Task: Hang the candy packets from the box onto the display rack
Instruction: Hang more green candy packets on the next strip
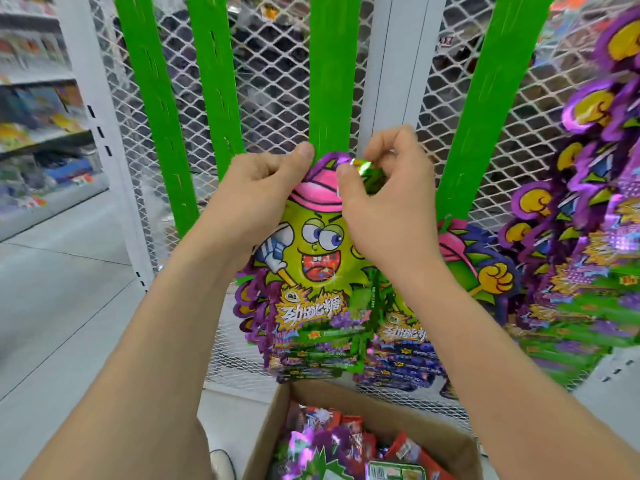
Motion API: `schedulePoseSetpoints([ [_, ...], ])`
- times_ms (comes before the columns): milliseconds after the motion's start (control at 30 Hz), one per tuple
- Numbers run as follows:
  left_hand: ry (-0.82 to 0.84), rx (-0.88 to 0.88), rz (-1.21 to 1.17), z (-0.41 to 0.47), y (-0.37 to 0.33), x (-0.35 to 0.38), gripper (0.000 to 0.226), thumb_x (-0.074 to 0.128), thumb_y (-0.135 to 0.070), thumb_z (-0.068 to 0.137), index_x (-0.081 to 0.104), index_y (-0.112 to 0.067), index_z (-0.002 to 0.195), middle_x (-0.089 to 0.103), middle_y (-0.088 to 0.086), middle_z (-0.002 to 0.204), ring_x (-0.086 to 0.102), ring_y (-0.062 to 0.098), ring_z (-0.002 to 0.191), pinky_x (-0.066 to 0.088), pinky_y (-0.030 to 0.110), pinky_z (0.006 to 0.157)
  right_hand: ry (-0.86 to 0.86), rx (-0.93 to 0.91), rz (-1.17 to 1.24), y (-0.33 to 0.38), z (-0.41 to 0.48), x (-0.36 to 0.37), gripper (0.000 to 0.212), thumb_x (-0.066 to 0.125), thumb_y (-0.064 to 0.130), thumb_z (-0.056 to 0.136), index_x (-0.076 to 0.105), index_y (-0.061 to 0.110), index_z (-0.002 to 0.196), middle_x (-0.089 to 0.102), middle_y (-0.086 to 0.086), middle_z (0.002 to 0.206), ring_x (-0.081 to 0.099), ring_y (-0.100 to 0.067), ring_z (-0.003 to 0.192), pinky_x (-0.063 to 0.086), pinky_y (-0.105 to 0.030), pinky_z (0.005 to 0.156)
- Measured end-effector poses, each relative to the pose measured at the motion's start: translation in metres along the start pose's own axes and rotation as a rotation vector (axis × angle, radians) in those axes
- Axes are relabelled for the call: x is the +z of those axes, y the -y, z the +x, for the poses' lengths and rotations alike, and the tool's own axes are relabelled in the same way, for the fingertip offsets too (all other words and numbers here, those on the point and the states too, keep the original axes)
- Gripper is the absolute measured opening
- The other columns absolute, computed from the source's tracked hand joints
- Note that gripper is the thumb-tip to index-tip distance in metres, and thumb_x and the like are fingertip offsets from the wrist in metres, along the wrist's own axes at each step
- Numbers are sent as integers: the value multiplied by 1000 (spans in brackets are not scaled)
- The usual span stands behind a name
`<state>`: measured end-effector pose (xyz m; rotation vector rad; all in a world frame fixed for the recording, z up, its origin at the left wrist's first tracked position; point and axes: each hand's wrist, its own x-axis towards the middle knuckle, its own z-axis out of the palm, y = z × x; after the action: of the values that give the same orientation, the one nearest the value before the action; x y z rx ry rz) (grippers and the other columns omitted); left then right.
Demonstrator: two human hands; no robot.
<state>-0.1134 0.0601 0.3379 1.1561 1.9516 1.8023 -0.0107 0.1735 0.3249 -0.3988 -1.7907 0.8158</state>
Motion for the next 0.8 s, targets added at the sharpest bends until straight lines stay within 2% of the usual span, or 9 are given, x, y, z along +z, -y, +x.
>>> schedulePoseSetpoints([
  [167, 35, 82, 65, 1, 8, 0, 55, 51, -40, 112, 76, -14, 71, 73, 6, 64, 63, 17, 55, 50, 26, 56, 40, -68, -73, -1, -5, -6, 23, 71, 14, 89, 50, 22, 94, 55, 13, 77, 53, -5, 69, 41, -29, 69],
  [267, -65, 241, 234, 7, 21, -1, 53, 51, -35, 112, 51, -6, 68, 43, 7, 61, 35, 19, 59, 29, 36, 56, 117, -69, -151, -8, -15, -6, 23, 73, 17, 93, 55, 22, 105, 66, 15, 96, 66, -4, 95, 51, -37, 89],
  [333, -135, 346, 383, 7, 27, 4, 38, 54, -28, 110, 58, -15, 75, 51, -5, 65, 44, 14, 59, 36, 38, 58, 127, -92, -199, -15, -22, -7, 21, 74, 22, 95, 59, 21, 110, 69, 15, 104, 67, -5, 105, 50, -42, 98],
  [400, -219, 452, 517, 2, 34, 10, 12, 61, -23, 106, 70, -15, 108, 69, -3, 93, 63, 17, 86, 51, 40, 79, 83, -156, -252, -20, -28, -12, 21, 76, 24, 95, 63, 18, 111, 70, 10, 108, 66, -9, 107, 49, -37, 98],
  [467, -310, 514, 632, -8, 43, 18, 37, 67, -23, 102, 61, -13, 138, 64, 4, 127, 58, 23, 119, 46, 37, 103, 4, -281, -329, -23, -34, -20, 17, 76, 17, 92, 67, 12, 107, 65, -2, 114, 61, -19, 111, 45, -29, 99],
  [533, -414, 571, 706, -19, 47, 24, 52, 72, -22, 98, 55, -10, 146, 54, 11, 142, 49, 30, 134, 39, 41, 114, 9, -379, -379, -29, -46, -32, 15, 73, 6, 88, 69, 7, 103, 61, -10, 113, 57, -26, 110, 44, -29, 97],
  [600, -486, 674, 765, -34, 51, 32, 41, 74, -17, 94, 64, -8, 133, 59, 16, 130, 53, 37, 123, 41, 44, 107, 165, -391, -364, -34, -59, -47, 14, 70, 4, 86, 70, 8, 99, 65, -5, 99, 60, -22, 96, 47, -32, 87],
  [667, -382, 713, 771, -50, 61, 41, 21, 72, -11, 90, 68, -10, 111, 64, 12, 108, 58, 38, 102, 46, 47, 88, 505, -234, -367, -41, -74, -61, 10, 67, 14, 88, 71, 16, 96, 68, 6, 83, 63, -14, 78, 54, -37, 76],
  [800, 413, 300, 1113, -86, 106, 78, 20, 71, -29, 88, 64, -23, 105, 69, 4, 98, 68, 36, 97, 50, 44, 72, 1215, -59, -657, -67, -106, -81, 15, 63, 29, 93, 74, 19, 93, 72, 3, 73, 69, -17, 72, 58, -38, 70],
])
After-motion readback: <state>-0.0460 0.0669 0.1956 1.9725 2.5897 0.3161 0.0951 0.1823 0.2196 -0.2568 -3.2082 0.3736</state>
